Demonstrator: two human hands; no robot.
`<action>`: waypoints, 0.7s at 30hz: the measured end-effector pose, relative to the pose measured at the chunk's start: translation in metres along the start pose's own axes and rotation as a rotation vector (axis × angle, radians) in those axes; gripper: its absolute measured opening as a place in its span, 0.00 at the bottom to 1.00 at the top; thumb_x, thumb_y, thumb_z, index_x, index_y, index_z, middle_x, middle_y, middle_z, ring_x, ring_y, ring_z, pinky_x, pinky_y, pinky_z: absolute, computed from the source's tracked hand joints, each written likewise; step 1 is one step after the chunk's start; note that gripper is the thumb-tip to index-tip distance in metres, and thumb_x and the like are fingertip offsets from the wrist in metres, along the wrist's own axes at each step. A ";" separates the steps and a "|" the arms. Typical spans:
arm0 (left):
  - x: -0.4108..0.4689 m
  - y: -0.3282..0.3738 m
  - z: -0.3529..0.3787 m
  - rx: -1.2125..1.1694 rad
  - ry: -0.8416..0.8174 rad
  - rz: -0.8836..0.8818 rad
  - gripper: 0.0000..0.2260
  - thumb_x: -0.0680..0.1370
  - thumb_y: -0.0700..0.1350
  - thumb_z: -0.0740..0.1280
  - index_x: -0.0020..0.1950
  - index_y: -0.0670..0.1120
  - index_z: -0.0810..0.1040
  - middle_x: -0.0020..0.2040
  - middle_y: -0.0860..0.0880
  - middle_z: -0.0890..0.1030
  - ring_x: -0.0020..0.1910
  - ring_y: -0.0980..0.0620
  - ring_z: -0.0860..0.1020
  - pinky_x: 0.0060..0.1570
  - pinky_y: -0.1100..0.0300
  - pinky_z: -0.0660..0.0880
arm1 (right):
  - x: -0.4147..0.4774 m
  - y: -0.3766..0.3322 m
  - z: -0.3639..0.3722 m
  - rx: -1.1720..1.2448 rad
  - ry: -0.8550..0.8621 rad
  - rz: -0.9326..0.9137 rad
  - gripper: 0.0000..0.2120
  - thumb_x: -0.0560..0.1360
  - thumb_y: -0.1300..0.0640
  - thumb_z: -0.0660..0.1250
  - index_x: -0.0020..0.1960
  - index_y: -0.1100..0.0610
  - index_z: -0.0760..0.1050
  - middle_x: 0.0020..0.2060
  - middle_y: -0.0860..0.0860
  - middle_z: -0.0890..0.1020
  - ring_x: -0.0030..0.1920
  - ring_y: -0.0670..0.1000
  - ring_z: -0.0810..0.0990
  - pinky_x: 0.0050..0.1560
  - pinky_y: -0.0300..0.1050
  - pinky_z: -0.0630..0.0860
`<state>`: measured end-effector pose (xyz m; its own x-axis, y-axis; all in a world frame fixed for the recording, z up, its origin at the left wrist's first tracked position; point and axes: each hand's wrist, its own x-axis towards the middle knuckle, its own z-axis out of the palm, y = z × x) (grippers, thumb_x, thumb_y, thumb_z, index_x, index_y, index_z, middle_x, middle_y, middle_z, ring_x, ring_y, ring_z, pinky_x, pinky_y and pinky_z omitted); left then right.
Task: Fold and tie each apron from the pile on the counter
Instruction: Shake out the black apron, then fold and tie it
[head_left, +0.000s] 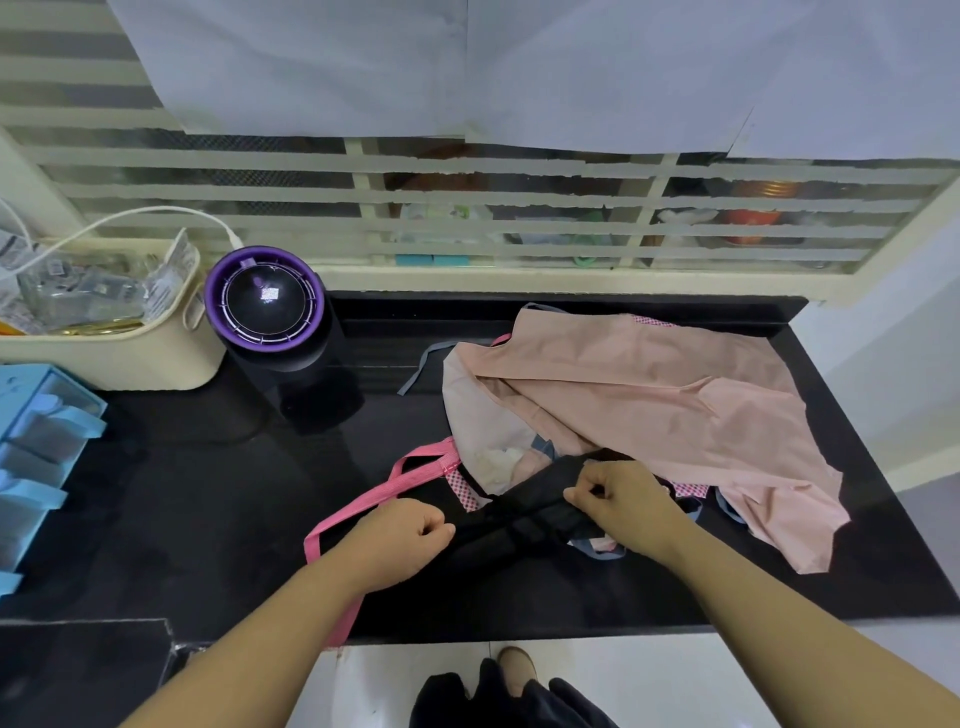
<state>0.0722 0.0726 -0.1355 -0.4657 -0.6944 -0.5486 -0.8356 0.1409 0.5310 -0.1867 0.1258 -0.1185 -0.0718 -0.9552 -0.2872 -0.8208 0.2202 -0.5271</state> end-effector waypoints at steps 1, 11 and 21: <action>0.001 0.002 0.000 0.063 0.012 -0.005 0.17 0.81 0.53 0.59 0.33 0.49 0.67 0.29 0.53 0.68 0.27 0.57 0.66 0.33 0.61 0.66 | 0.000 0.002 0.000 0.032 0.005 0.014 0.14 0.76 0.53 0.67 0.35 0.58 0.75 0.36 0.52 0.81 0.40 0.45 0.79 0.42 0.40 0.74; 0.001 0.072 0.026 0.312 0.207 0.175 0.38 0.73 0.68 0.61 0.77 0.54 0.50 0.75 0.52 0.59 0.73 0.50 0.61 0.71 0.51 0.58 | -0.009 0.056 -0.021 0.005 0.175 0.353 0.16 0.72 0.54 0.72 0.57 0.56 0.74 0.54 0.56 0.73 0.56 0.58 0.73 0.54 0.45 0.68; 0.016 0.070 0.006 0.004 0.403 0.231 0.18 0.76 0.41 0.64 0.64 0.57 0.72 0.54 0.57 0.78 0.51 0.58 0.77 0.46 0.67 0.71 | 0.002 0.008 -0.100 0.932 0.181 0.270 0.07 0.78 0.65 0.63 0.41 0.62 0.74 0.22 0.49 0.74 0.32 0.50 0.75 0.39 0.38 0.73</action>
<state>0.0045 0.0755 -0.1116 -0.4898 -0.8634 -0.1207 -0.7249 0.3264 0.6067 -0.2497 0.1060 -0.0433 -0.3400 -0.8488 -0.4048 0.0048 0.4289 -0.9033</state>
